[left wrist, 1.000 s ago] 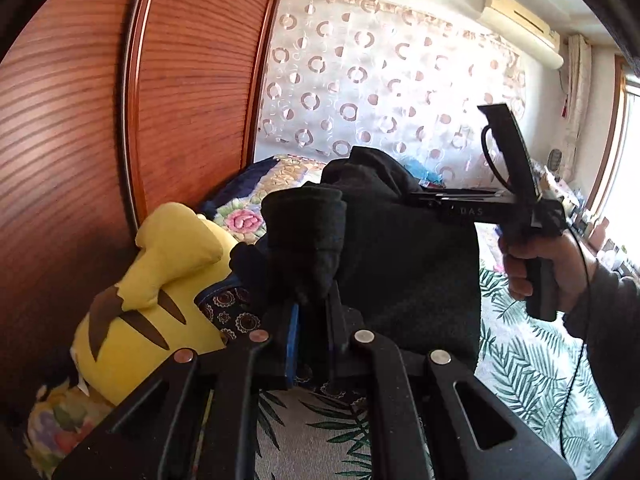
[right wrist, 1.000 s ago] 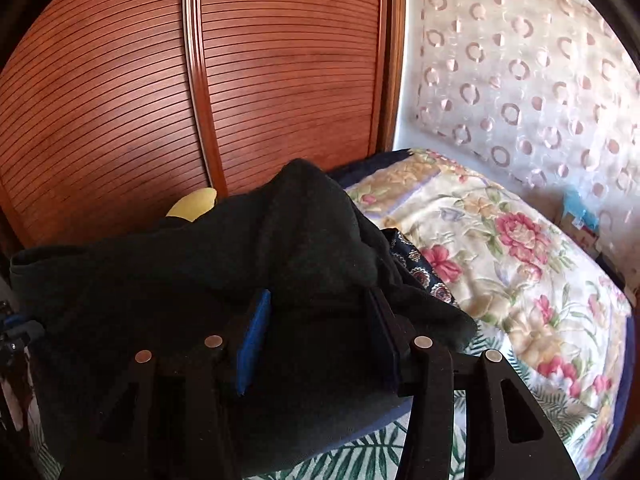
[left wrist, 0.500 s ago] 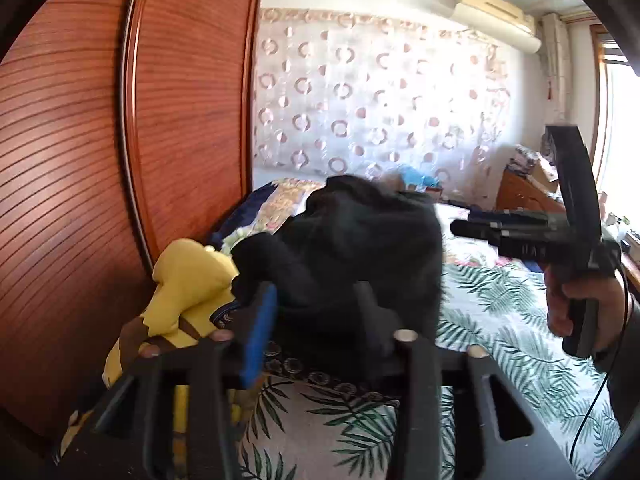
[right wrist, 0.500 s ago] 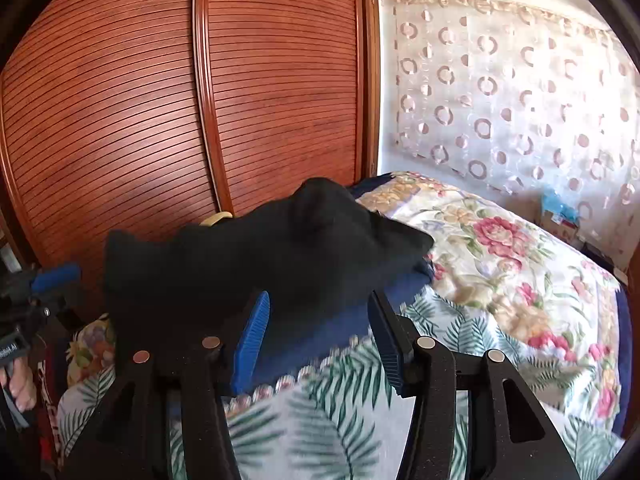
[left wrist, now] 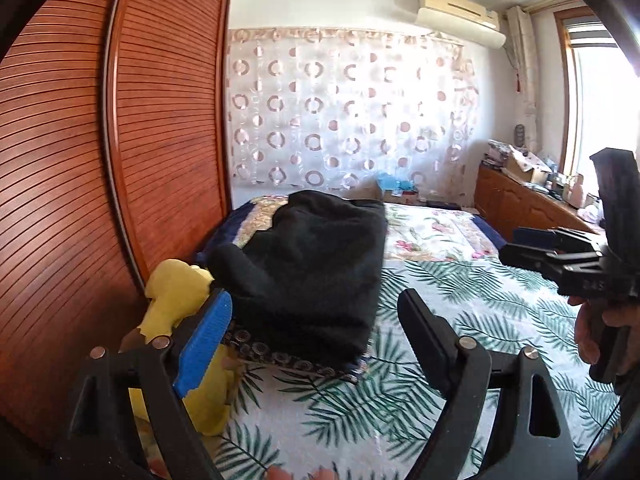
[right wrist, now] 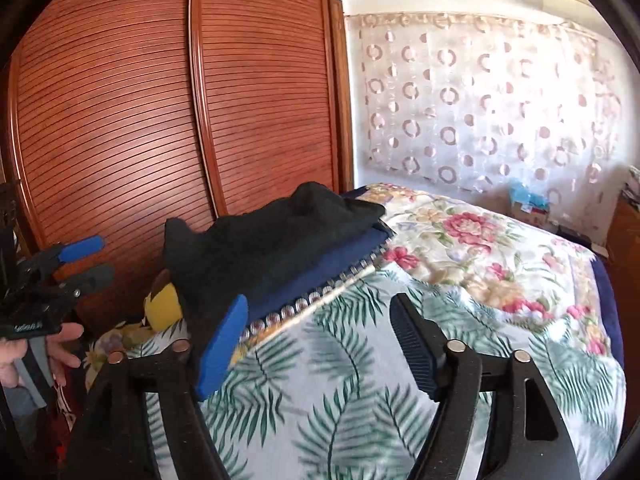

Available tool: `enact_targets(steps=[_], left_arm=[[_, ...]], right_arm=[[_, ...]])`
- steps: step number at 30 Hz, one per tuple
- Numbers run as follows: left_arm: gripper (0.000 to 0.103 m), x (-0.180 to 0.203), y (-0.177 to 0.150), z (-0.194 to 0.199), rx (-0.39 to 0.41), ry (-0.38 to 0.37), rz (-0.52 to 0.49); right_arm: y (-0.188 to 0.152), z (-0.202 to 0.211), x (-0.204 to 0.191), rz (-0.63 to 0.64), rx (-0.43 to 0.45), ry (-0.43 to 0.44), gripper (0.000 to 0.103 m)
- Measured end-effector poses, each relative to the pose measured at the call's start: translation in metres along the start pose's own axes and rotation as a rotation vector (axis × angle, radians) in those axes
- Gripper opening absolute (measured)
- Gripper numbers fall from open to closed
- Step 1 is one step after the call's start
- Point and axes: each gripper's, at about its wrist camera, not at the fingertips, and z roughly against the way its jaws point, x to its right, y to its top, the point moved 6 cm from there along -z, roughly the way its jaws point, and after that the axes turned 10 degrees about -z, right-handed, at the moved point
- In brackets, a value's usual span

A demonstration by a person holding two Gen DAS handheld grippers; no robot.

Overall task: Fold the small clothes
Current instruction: 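Lower the shirt onto the navy clothes stack and open both grippers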

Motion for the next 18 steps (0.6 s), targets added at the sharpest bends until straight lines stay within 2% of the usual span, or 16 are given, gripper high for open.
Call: enact_targets(steps=[2,7,15,18], left_arm=[[0.085,0.008,-0.002,0.003,-0.001,-0.023,-0.008],[0.085,0.03,-0.002,0.008,0.0,-0.078,-0.013],[0.085,0.076,0.018,0.016,0.023,-0.13,-0.062],[0.085,0.09,0.028,0.018,0.029,-0.155,-0.067]], right_arm=[[-0.009,0.016,0.0,-0.011,0.008,-0.037,0.081],[-0.031,0.064,0.007,-0.068,0.042,-0.153,0.081],[-0.053,0.161,0.011,-0.164,0.158,-0.326,0.082],[-0.057,0.187,0.013,-0.175,0.177,-0.406,0.081]])
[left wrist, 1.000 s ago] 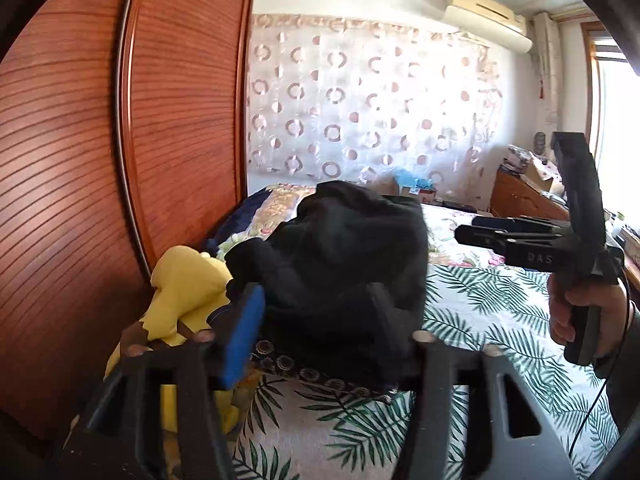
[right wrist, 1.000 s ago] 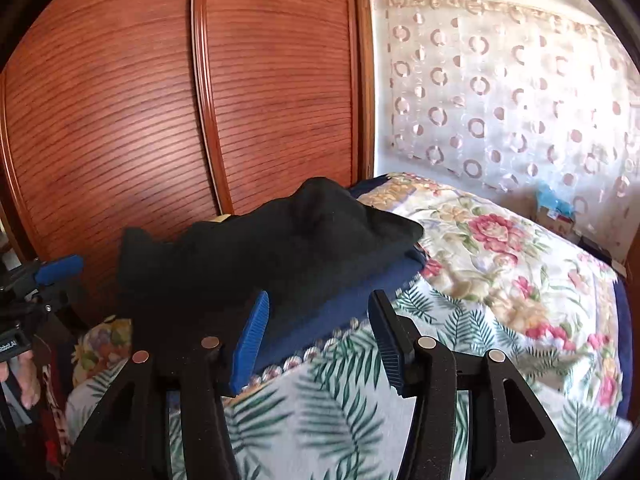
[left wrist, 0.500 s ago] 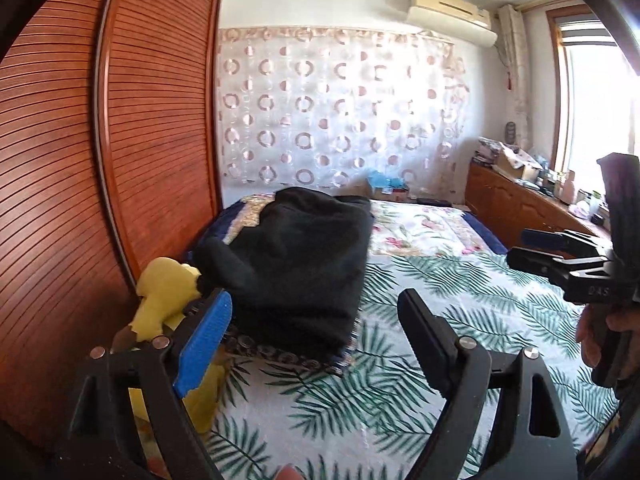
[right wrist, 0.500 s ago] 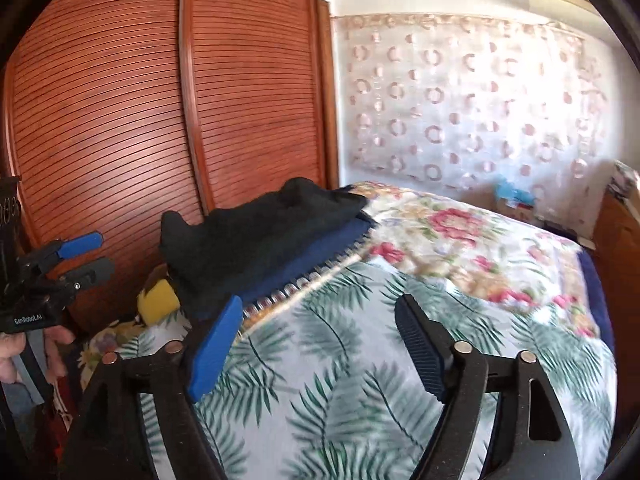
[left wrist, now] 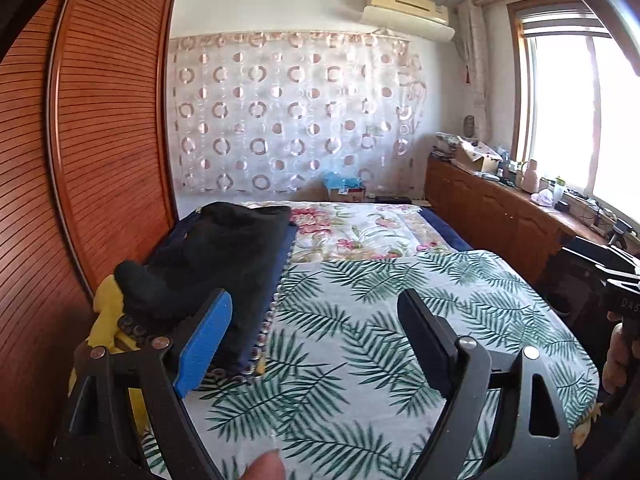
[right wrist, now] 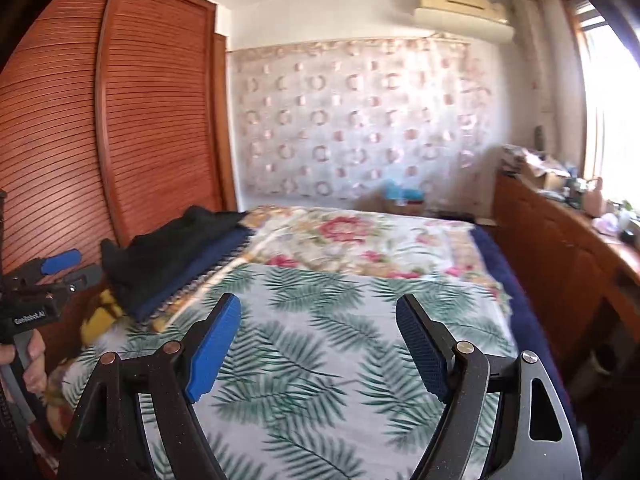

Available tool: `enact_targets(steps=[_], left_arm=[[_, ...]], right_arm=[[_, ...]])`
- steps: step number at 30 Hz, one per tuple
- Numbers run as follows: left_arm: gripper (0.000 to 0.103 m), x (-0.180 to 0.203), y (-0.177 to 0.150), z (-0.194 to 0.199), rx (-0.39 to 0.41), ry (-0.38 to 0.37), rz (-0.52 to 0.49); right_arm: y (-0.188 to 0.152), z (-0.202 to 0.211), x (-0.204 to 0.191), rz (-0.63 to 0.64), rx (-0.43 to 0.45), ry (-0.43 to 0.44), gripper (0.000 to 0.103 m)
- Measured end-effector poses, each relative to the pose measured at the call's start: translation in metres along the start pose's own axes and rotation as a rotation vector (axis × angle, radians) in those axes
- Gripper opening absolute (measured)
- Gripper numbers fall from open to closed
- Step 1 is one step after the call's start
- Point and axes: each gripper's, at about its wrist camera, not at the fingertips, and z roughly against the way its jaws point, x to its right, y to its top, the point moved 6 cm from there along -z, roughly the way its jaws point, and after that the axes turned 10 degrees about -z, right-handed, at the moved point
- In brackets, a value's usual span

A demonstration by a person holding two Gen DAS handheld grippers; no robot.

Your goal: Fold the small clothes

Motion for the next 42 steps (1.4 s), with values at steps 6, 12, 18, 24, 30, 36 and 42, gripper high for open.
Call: enact_targets(steps=[6,12,18,24,30,36,42], left_arm=[[0.085,0.026,0.012,0.003,0.017,-0.03,-0.039],[0.085,0.04,0.02,0.01,0.035,-0.046,-0.043],[0.085,0.045,0.023,0.014,0.041,-0.04,-0.046],[0.085,0.044,0.023,0.015,0.037,-0.036,-0.045],[0.085,0.043,0.023,0.015,0.037,-0.036,-0.044],[0.085,0.042,0.023,0.015,0.038,-0.035,-0.043],[0.085,0.04,0.024,0.017,0.041,-0.027,-0.036]], right_arm=[[0.004,0.031,0.014,-0.06,0.034,-0.056,0.081],[0.002,0.025,0.008,-0.072,0.037,-0.068,0.081],[0.002,0.014,0.007,-0.082,0.041,-0.08,0.081],[0.001,0.014,0.009,-0.082,0.047,-0.09,0.081],[0.0,0.014,0.014,-0.083,0.049,-0.083,0.081],[0.001,0.013,0.017,-0.082,0.049,-0.081,0.081],[0.001,0.014,0.02,-0.079,0.053,-0.079,0.081]])
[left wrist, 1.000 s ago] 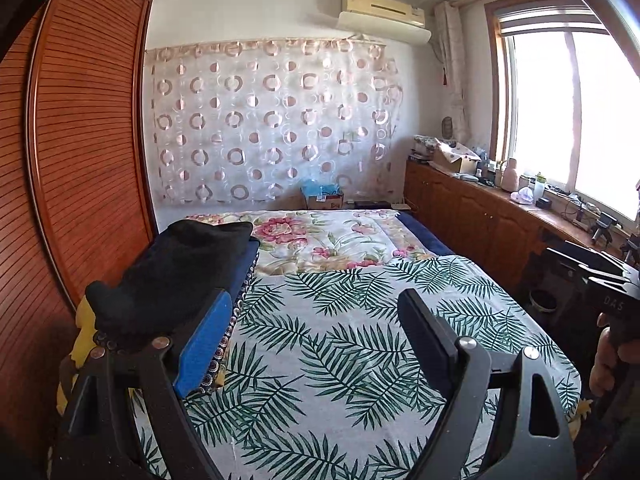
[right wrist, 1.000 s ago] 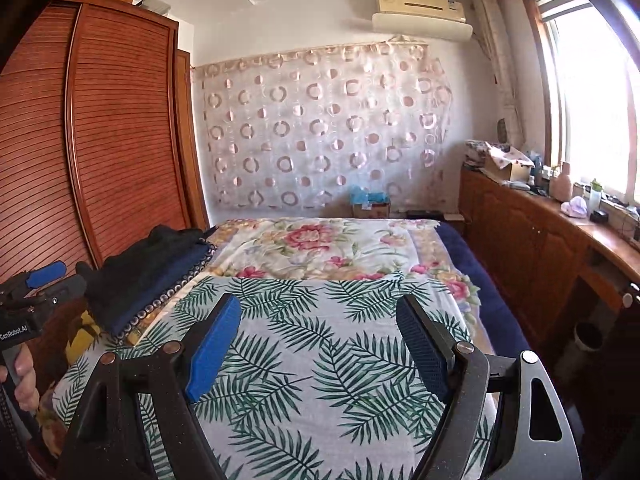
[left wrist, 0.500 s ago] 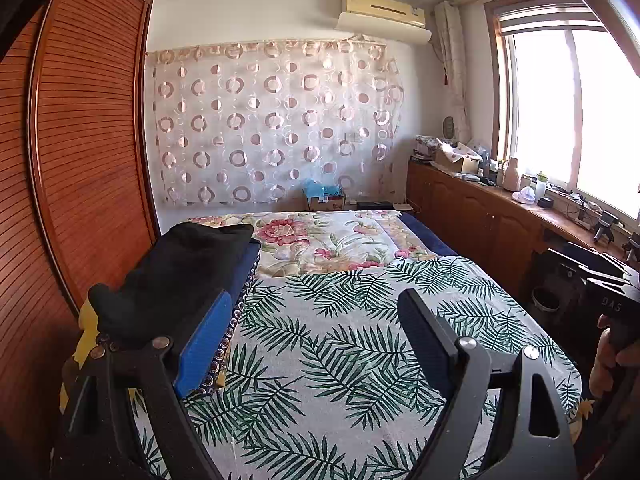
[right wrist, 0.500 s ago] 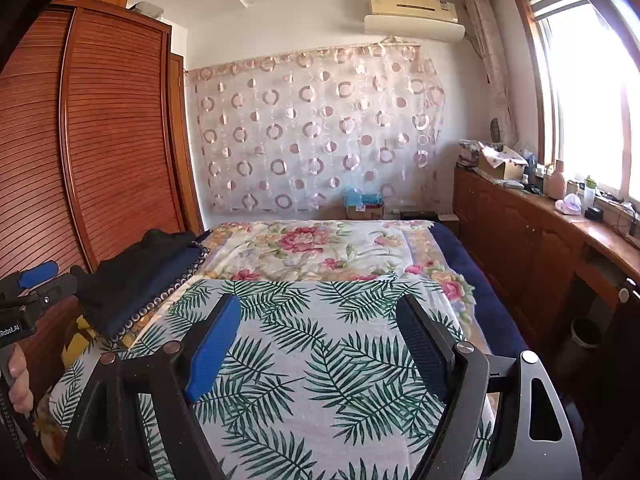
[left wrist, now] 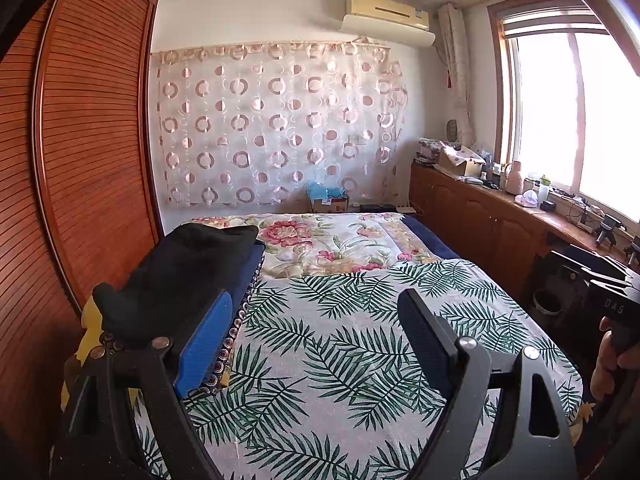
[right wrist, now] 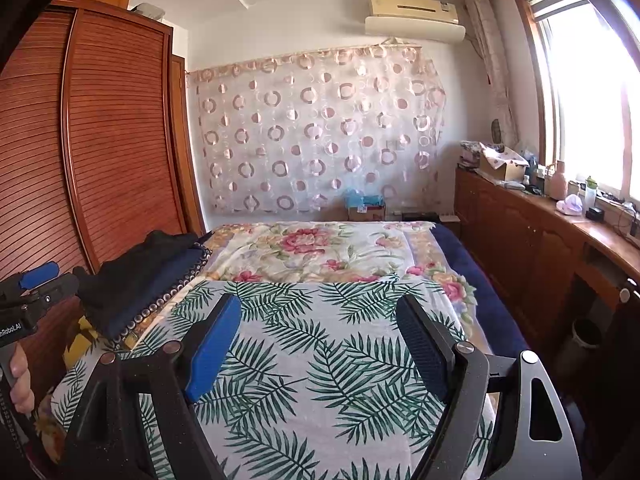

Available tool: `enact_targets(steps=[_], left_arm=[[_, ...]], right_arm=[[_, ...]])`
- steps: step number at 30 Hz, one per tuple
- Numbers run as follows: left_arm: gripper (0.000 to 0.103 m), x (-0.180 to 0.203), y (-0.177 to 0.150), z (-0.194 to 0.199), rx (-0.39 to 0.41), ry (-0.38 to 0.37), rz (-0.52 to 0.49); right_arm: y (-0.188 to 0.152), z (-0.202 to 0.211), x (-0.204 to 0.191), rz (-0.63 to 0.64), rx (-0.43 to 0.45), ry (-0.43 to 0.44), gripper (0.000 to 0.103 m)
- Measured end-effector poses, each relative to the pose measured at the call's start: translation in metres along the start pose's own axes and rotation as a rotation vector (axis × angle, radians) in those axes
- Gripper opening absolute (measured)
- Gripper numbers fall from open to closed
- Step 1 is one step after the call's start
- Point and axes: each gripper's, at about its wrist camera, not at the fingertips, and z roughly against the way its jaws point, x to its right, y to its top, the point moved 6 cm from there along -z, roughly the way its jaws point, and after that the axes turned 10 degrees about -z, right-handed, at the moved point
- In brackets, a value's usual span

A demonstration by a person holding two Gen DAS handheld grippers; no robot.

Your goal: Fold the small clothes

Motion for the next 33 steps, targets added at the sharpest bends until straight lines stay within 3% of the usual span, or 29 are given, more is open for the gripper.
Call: enact_targets(steps=[33], left_arm=[[0.085,-0.0012,-0.0023,-0.0014,0.003,-0.001,-0.002]], right_arm=[[0.0001,-0.0008,0.0054,0.004,0.005,0.008,0.081]])
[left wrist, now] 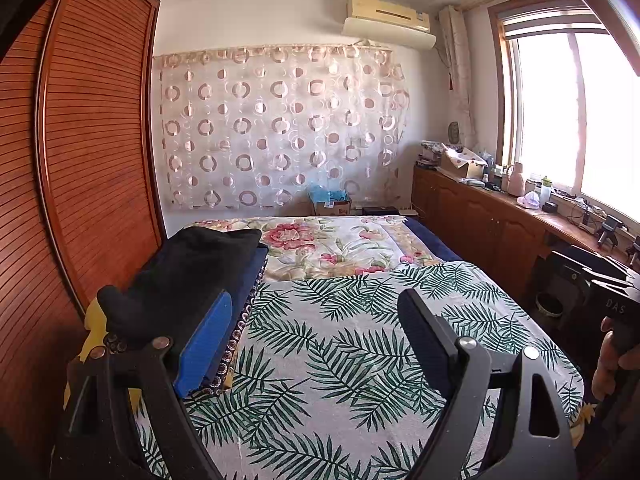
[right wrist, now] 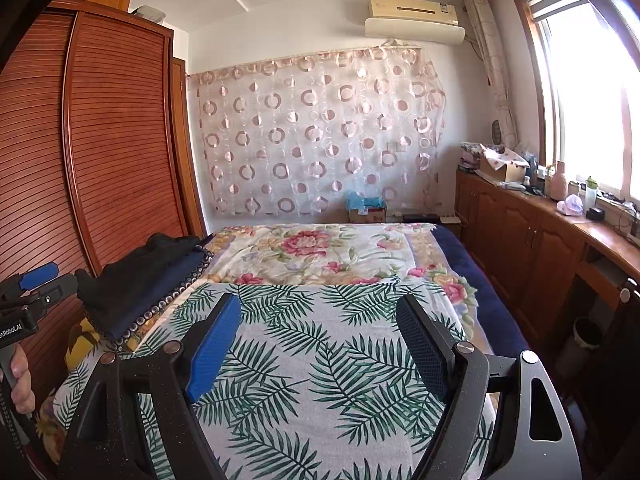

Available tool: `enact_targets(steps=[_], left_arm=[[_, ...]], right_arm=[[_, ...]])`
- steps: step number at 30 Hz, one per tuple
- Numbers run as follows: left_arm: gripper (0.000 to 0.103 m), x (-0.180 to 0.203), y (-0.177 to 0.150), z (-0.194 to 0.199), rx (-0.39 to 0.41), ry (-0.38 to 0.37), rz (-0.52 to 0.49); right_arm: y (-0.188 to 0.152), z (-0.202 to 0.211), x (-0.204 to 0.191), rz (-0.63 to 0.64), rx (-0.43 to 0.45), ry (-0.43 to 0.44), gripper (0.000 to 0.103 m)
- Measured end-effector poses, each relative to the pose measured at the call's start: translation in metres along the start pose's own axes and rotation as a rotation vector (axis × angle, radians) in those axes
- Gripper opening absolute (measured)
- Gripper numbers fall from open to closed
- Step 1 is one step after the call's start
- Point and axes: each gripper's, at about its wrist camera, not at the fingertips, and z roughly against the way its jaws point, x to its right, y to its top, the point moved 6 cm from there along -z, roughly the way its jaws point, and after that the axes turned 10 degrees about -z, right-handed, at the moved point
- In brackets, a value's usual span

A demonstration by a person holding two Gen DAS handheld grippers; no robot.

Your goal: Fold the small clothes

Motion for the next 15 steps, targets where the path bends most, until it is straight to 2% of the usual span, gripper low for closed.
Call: enact_targets(steps=[15], left_arm=[[0.085,0.0,-0.0012,-0.0007,0.001,0.001,-0.001]], right_arm=[[0.0017,0.0,0.0018,0.003,0.0,0.004,0.081]])
